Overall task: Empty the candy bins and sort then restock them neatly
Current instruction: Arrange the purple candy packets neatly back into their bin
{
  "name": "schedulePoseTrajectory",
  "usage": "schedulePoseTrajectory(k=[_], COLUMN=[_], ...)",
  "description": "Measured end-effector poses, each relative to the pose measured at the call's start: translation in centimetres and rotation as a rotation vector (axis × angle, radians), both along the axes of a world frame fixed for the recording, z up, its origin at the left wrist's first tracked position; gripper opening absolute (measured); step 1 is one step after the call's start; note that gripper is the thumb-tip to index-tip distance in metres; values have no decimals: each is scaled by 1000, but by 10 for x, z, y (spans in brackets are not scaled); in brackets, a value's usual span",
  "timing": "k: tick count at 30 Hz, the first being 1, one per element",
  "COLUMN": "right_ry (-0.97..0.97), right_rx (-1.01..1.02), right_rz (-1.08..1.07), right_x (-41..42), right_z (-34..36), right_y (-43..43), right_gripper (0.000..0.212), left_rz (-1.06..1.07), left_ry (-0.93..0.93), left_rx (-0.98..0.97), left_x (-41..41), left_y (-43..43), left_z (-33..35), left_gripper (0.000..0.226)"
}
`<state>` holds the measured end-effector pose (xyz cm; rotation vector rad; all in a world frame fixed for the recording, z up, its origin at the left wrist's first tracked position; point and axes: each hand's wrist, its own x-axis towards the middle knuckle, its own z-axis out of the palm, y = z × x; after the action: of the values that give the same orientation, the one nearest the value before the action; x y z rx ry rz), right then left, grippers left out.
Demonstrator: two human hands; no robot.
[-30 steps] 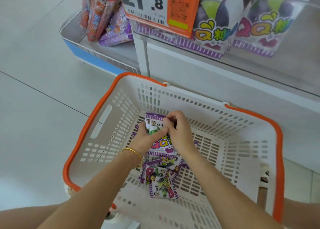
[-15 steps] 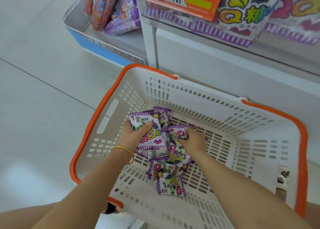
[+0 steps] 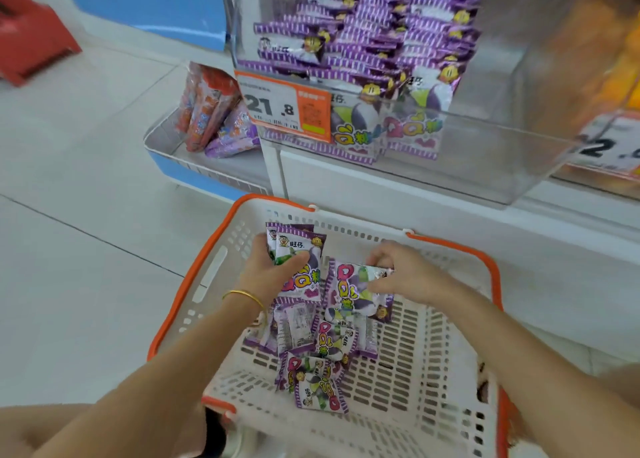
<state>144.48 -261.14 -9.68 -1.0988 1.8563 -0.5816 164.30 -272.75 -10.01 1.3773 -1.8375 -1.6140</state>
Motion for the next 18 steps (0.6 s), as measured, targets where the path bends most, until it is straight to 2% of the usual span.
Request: schedulePoseTrajectory(k=[2,4,9,12,14,17,18], right_ry=[118,130,-36,-33,22,69,86], right_rx=[-29,-80,-221,-320,-389,-473,-499], right_rz=[141,192,177,85,-9,-104,-123], right_x=[-3,-3,1,8,9,13,14], right_z=[43,80,134,134,128,120,118], right_y=[3,5,16,18,16,11,10], right_gripper=[27,19,26,15,16,18,19], left_rz=[-75,-141,-250,-258,-252,-243,-246], left_ry=[-19,-45,-30,29,39,35,71], left_rx=[-48,-101,-188,-100,-36,98,158], left_x=[-4,-6,-10,-15,-17,-21,-23], left_y=[3,7,21,28,33,38,40], left_z=[23,44,82,83,82,80,81], left_gripper=[45,47,40,60,66,104,107])
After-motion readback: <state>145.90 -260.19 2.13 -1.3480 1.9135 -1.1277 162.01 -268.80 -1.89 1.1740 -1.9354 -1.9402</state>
